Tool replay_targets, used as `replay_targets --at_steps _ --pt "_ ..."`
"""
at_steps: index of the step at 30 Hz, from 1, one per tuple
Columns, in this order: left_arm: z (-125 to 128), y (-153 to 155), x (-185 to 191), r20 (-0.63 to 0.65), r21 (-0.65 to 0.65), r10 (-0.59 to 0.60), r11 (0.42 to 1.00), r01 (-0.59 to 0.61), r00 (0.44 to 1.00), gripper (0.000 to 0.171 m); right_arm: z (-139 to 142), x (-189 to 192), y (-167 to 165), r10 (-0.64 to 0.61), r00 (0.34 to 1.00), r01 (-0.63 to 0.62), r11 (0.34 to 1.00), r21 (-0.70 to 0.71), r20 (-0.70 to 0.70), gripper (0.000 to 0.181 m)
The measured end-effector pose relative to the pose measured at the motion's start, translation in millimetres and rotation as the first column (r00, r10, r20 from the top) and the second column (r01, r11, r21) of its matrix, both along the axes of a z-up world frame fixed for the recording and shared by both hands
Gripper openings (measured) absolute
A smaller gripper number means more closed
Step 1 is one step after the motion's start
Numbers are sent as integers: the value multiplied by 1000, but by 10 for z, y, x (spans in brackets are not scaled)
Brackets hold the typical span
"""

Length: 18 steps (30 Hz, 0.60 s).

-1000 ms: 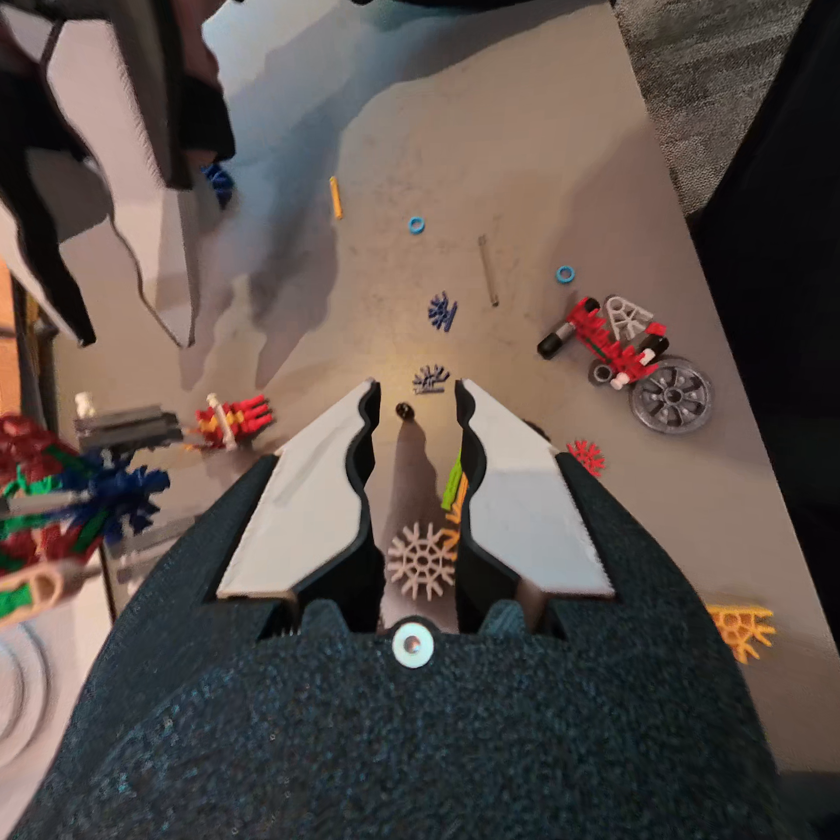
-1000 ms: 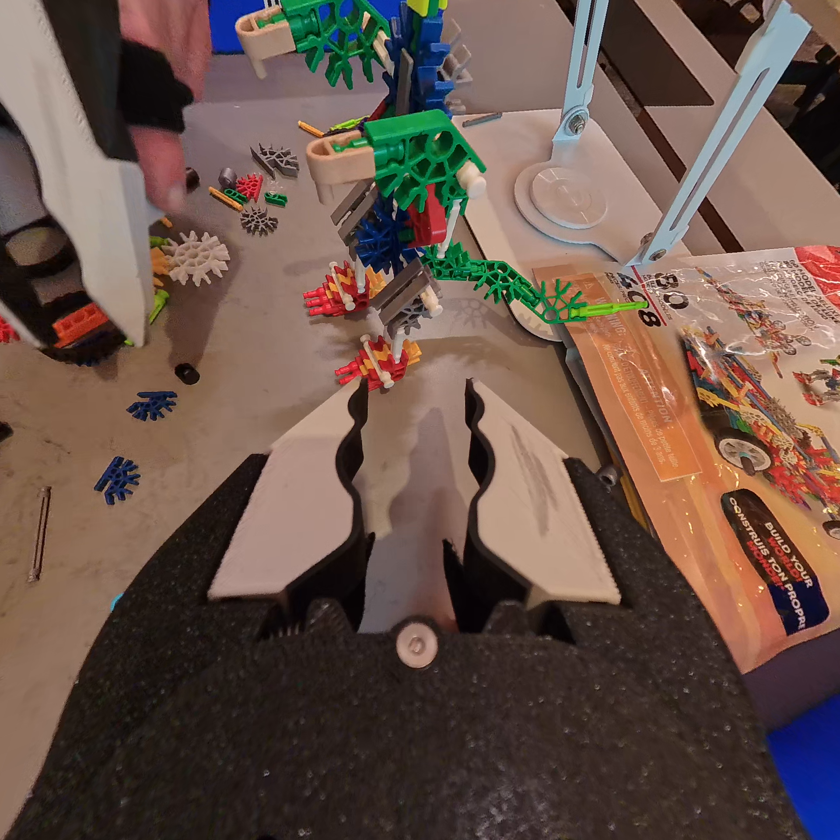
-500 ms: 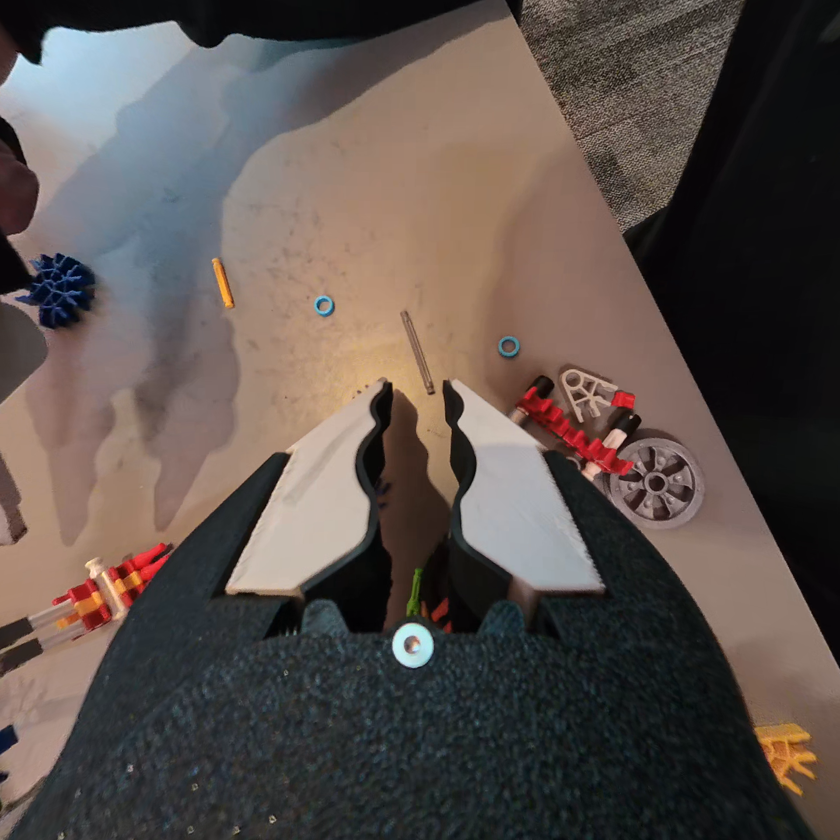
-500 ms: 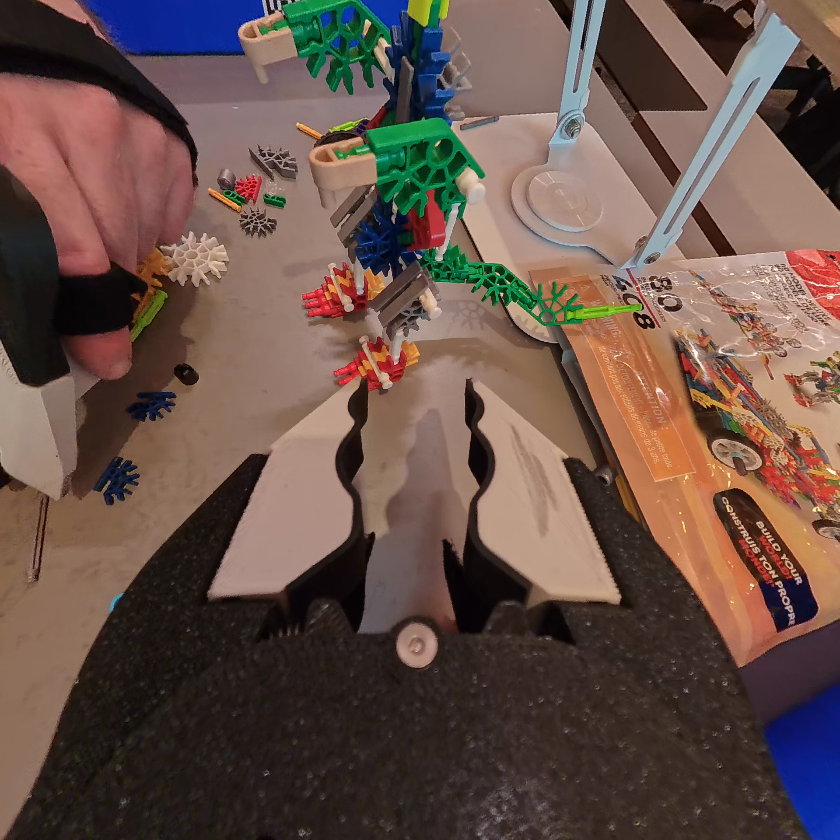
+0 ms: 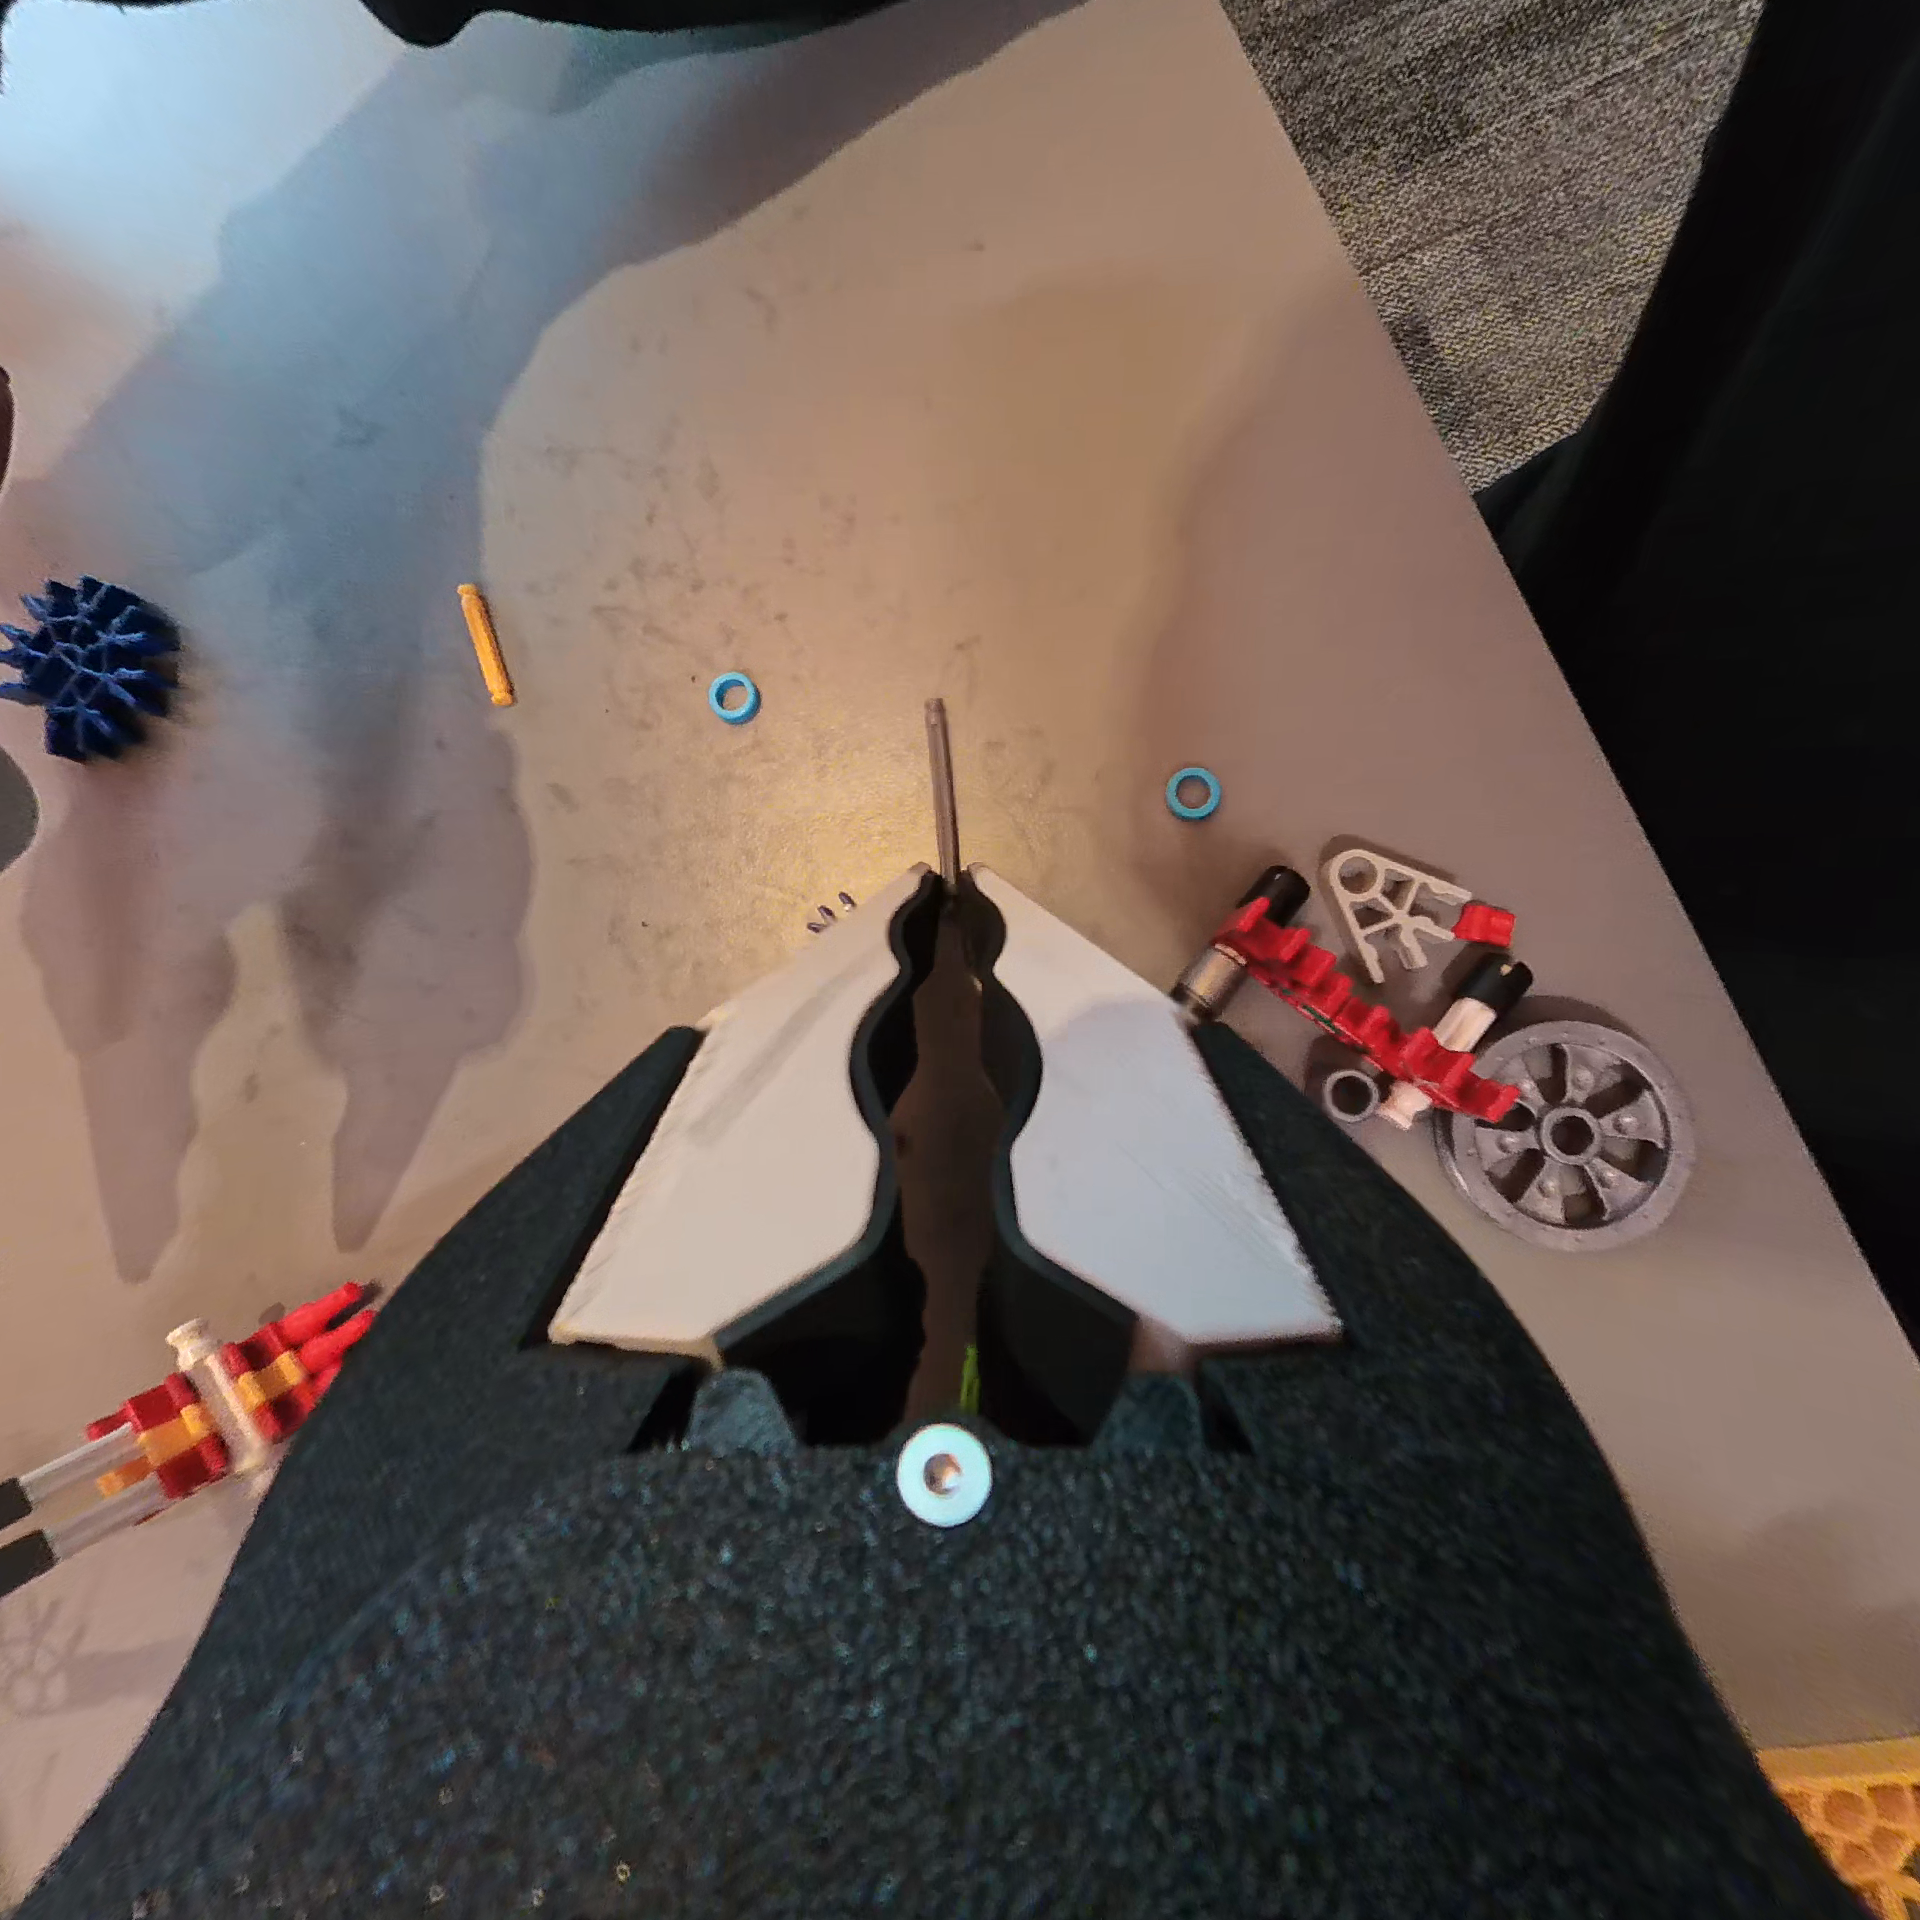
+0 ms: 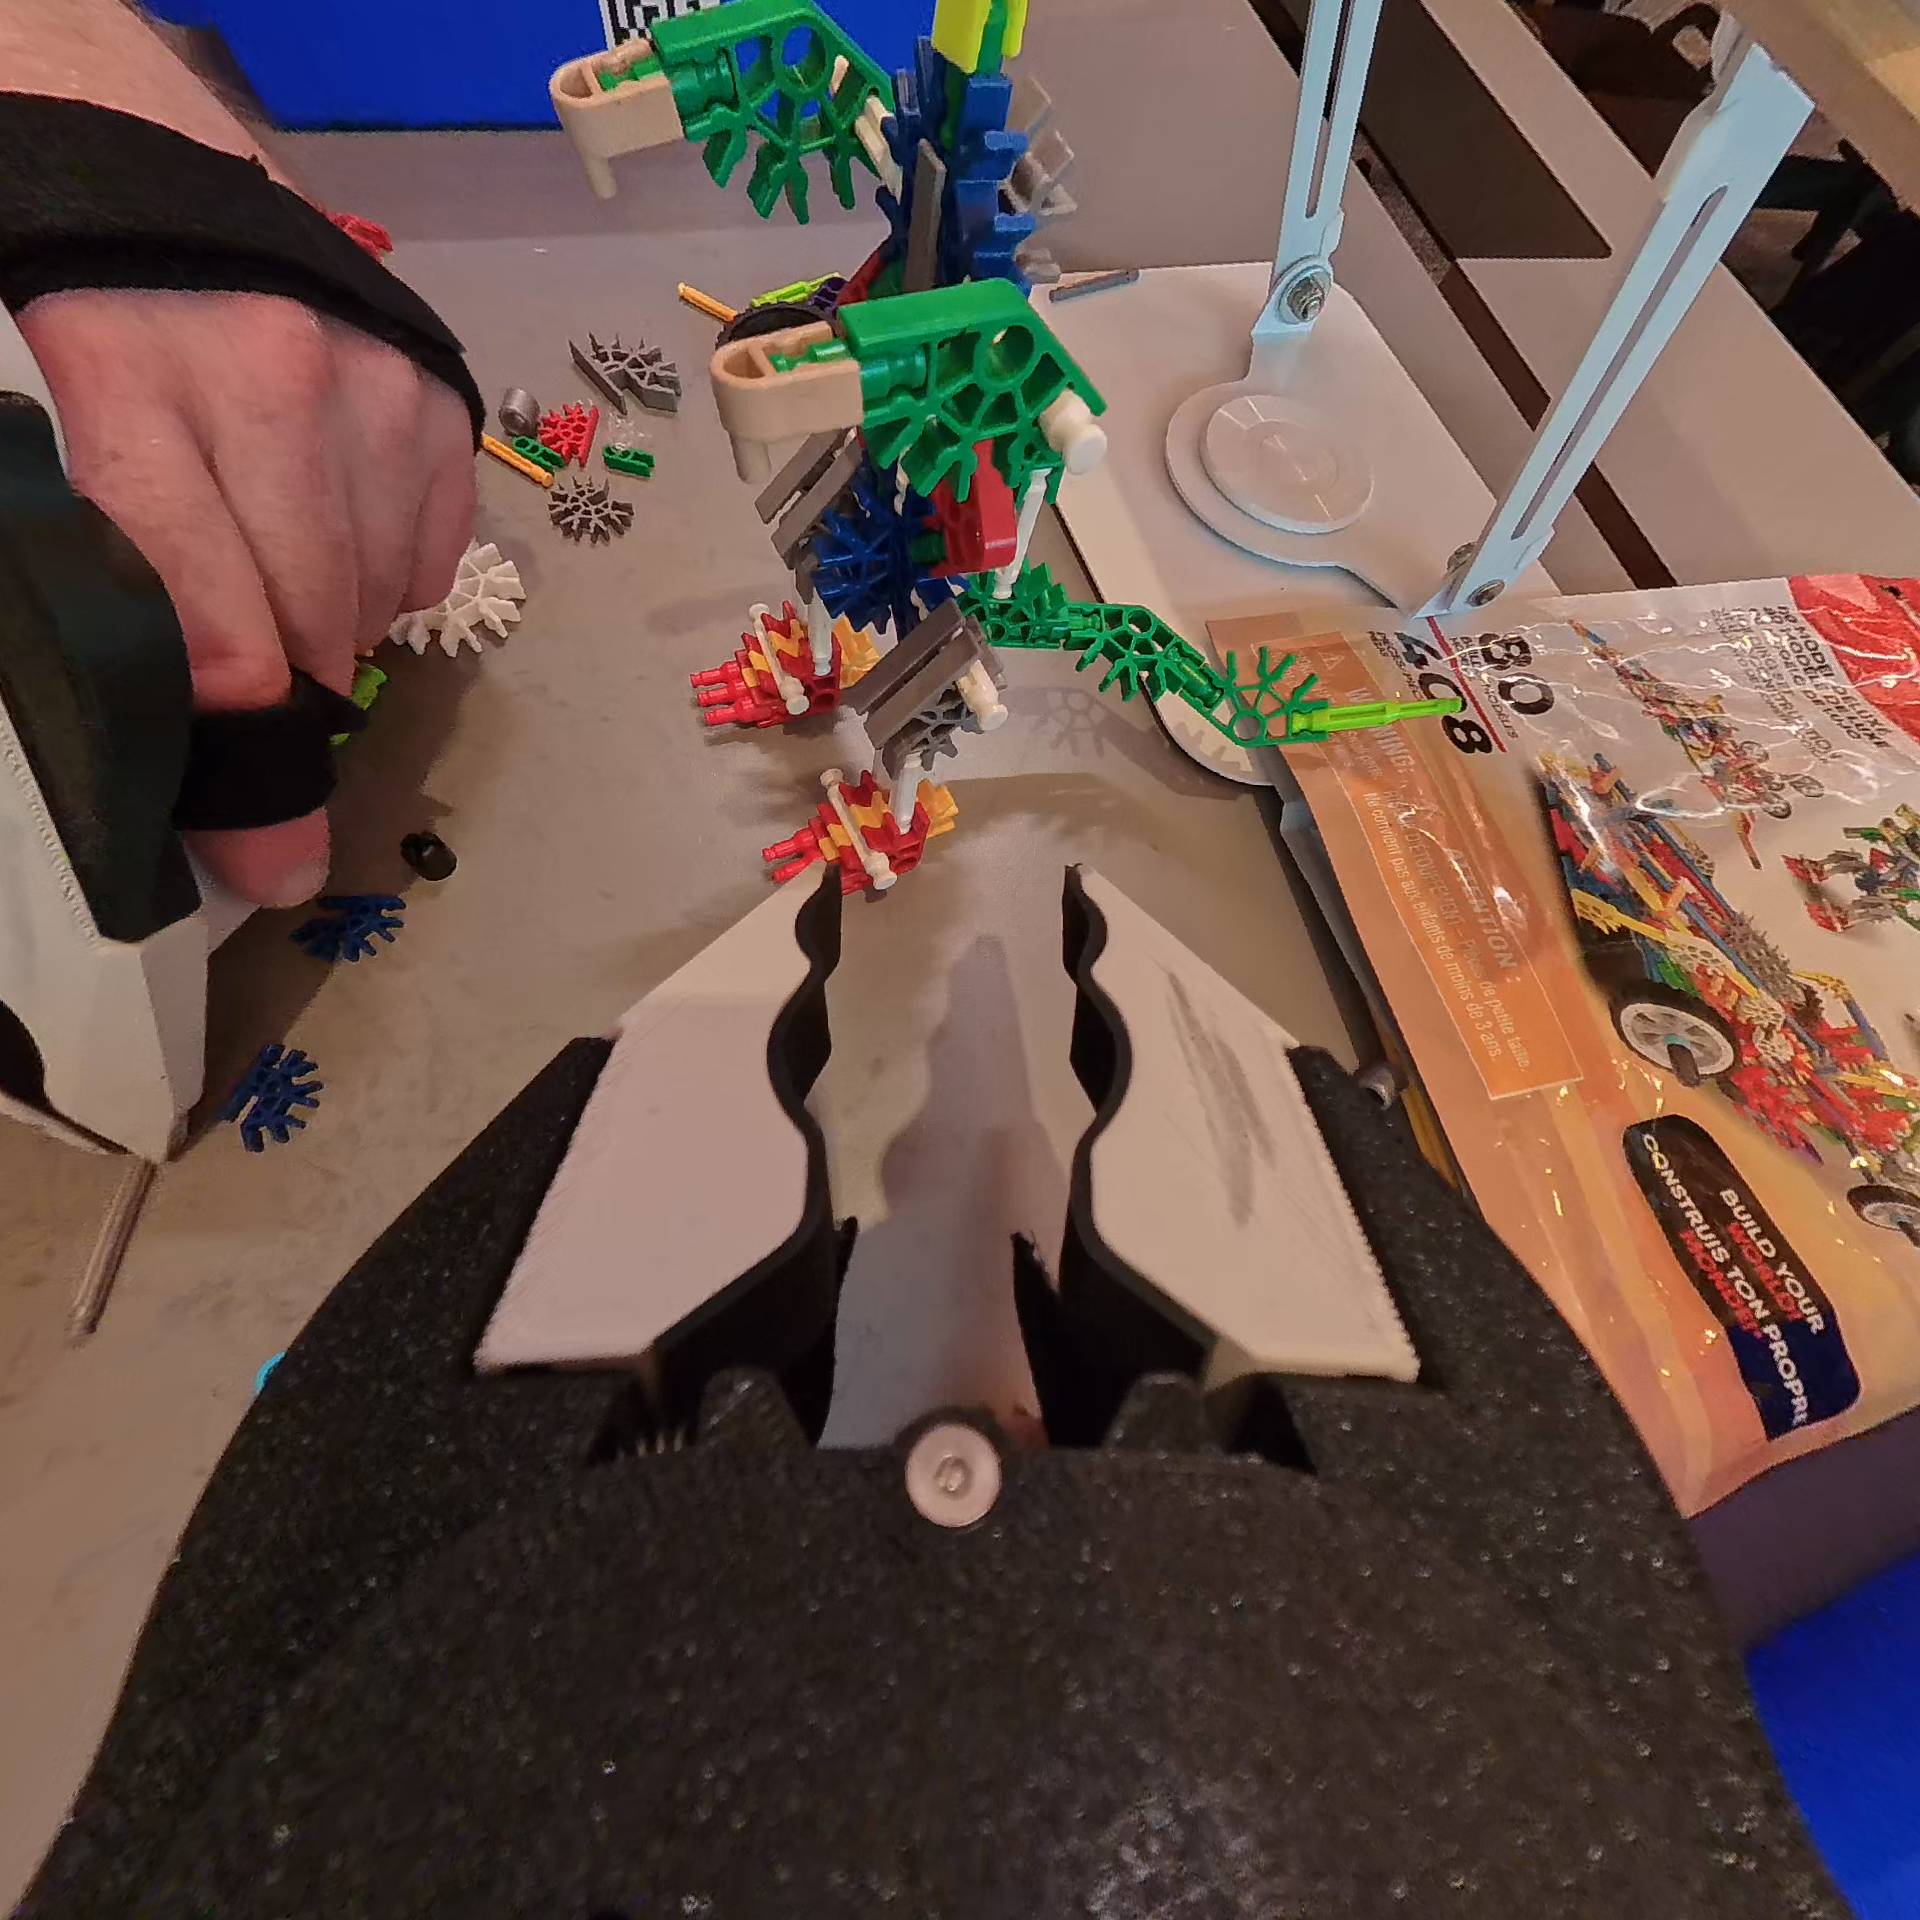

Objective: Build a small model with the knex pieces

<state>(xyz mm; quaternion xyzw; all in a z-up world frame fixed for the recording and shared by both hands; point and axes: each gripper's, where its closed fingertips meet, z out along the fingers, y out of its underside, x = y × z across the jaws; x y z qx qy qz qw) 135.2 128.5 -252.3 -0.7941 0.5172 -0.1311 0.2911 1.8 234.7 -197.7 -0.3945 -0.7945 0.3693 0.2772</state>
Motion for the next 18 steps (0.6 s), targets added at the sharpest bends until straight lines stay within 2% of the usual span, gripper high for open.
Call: replay_targets --at_steps 6,11,18 --pt "144 87 -171 12 54 55 997 -55 998 0 65 66 -38 33 999 -33 999 -30 2 42" --pt "383 238 -533 35 137 184 973 -187 982 1 184 219 -215 136 991 -135 985 -108 5 39" --pt "467 341 -800 35 188 279 941 -280 960 1 35 436 -514 286 953 -273 955 -119 104 39"
